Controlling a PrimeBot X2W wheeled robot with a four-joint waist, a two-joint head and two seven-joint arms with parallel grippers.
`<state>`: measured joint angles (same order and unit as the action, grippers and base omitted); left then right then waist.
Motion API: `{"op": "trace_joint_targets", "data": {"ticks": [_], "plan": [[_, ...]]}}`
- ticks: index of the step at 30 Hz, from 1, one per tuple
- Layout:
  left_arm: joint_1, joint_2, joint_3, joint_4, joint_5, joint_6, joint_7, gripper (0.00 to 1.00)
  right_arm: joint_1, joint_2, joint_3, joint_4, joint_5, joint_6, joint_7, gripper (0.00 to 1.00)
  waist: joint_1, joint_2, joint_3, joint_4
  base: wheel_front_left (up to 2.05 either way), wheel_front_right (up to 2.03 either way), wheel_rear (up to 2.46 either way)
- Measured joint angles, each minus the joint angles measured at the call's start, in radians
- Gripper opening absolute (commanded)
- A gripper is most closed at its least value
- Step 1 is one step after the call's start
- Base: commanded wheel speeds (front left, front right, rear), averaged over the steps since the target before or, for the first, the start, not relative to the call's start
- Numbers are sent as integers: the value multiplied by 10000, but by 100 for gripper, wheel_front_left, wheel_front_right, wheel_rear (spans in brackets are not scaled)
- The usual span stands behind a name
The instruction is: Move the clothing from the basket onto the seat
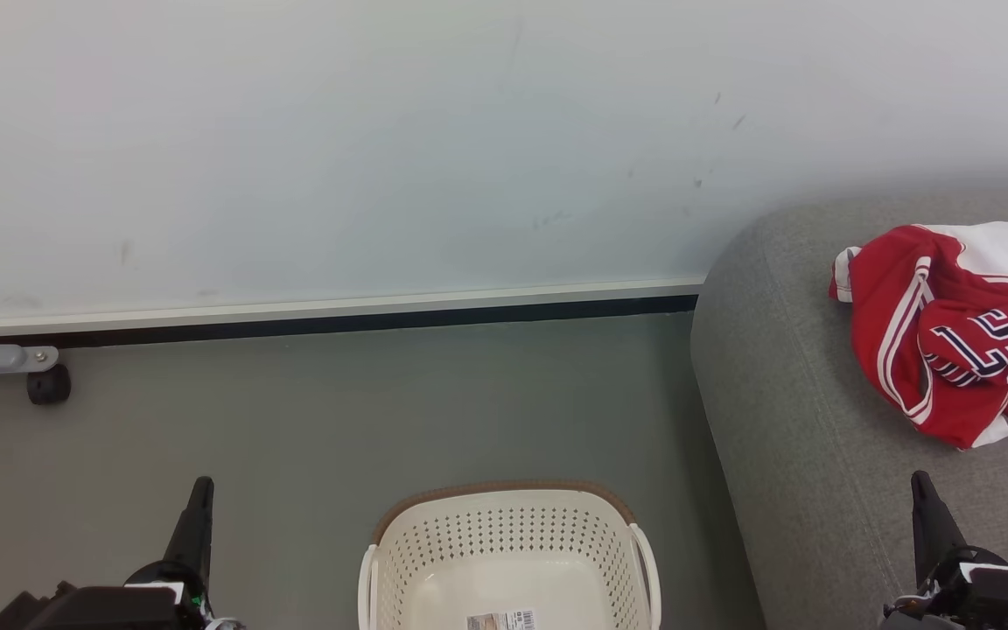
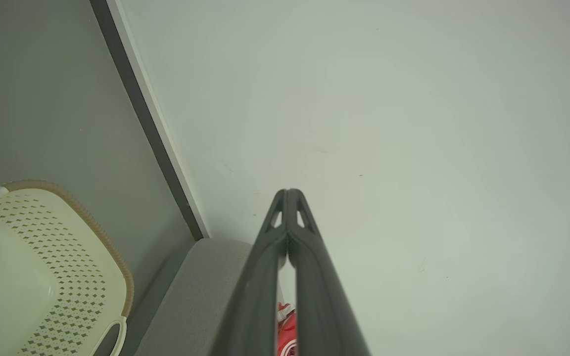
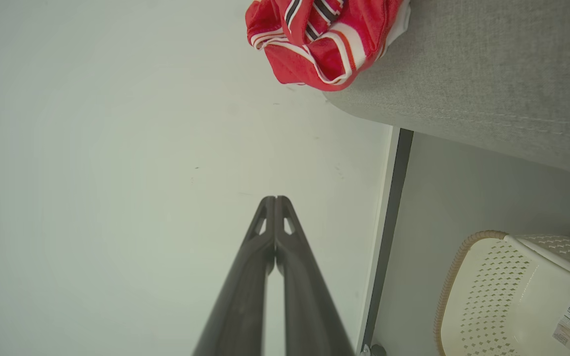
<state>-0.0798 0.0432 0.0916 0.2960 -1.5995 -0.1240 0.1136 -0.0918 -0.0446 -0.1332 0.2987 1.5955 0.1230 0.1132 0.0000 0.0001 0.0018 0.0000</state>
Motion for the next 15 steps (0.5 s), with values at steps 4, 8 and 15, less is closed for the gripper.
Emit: {"op": "trace_joint_targets", "data": {"ticks": [4, 8, 15], "plan": [[0, 0, 0, 0, 0, 2, 0, 0, 0, 0, 0, 0, 2, 0, 0, 0, 0, 0, 0, 0, 0, 0, 0], [0, 0, 0, 0, 0, 2, 0, 0, 0, 2, 0, 0, 2, 0, 0, 0, 0, -1, 0, 0, 0, 0, 0], [0, 0, 0, -2, 0, 0, 0, 0, 0, 2, 0, -2, 2, 0, 0, 0, 0, -1, 1, 0, 0, 0, 0]]}}
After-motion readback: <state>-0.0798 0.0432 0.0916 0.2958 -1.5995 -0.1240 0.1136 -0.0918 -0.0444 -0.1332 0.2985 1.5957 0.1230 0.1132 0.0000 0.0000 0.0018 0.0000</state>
